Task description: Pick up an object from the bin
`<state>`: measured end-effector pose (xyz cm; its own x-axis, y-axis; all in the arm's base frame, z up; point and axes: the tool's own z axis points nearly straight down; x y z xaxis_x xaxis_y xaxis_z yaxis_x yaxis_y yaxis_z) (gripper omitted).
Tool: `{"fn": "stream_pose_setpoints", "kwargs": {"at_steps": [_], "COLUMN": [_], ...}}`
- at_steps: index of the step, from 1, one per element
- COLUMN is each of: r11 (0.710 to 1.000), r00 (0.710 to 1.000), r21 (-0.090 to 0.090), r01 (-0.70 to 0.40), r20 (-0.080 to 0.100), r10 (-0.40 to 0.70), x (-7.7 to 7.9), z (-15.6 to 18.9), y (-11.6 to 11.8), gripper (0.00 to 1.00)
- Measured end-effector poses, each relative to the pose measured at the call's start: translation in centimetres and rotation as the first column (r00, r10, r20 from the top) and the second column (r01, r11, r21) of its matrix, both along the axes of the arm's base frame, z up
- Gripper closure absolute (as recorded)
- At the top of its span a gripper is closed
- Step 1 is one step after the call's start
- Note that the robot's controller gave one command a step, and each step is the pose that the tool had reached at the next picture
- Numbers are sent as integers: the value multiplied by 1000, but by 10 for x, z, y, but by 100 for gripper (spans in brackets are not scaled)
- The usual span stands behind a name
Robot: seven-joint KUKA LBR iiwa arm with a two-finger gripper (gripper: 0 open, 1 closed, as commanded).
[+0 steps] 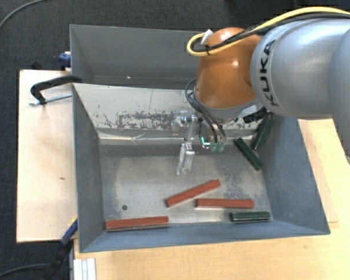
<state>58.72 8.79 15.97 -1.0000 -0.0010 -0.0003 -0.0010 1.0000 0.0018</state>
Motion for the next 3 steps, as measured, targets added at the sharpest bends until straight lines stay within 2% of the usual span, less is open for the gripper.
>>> {"fn": "stream_pose_setpoints", "kwargs": {"at_steps": [1,2,3], "r11": [975,975,901], "r00": [975,975,901], "r21": [-1,0,-5], "r01": [-223,-223,-434], "r20": [0,0,12], "r10": [223,223,434], "x": [-53,-53,-60], "z": [-89,-89,69], "y": [-37,-37,-41], "gripper": [0,100,100]}}
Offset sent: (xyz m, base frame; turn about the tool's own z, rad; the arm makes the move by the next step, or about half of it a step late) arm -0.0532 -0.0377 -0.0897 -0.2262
